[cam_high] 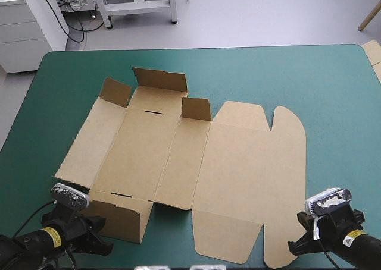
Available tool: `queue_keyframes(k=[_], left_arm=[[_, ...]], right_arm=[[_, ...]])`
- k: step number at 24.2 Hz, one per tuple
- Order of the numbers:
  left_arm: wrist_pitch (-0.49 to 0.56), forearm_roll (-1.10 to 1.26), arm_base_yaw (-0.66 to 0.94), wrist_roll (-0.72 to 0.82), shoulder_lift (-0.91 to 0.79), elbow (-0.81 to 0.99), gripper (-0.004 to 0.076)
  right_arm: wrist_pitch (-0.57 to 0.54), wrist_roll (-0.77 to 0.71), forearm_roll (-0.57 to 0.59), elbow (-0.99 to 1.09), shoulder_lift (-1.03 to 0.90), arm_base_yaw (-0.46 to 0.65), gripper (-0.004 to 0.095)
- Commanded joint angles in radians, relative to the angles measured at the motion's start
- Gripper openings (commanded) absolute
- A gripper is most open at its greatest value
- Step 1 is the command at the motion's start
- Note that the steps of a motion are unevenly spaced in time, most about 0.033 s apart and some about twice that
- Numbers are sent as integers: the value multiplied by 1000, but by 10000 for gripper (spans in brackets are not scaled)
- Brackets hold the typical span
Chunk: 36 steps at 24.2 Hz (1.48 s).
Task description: Fold the box
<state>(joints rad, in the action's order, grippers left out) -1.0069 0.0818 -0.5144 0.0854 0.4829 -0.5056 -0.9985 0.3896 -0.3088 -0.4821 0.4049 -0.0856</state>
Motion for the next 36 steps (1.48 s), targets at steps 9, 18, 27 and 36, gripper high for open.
queue_keyframes(k=[9,18,27,36], left_arm=[[40,16,-6,4,4,-25,-8],[30,-5,-6,4,4,-41,-8],[10,-119,-6,4,8,-122,-8],[-23,-137,-6,9,140,-245,-8]], right_arm=[[41,5,-15,-25,7,-2,-2],[-42,-13,-8,-87,37,-2,768],[-58,77,-4,-331,221,-2,763],[-62,204,-13,-600,512,-2,763]])
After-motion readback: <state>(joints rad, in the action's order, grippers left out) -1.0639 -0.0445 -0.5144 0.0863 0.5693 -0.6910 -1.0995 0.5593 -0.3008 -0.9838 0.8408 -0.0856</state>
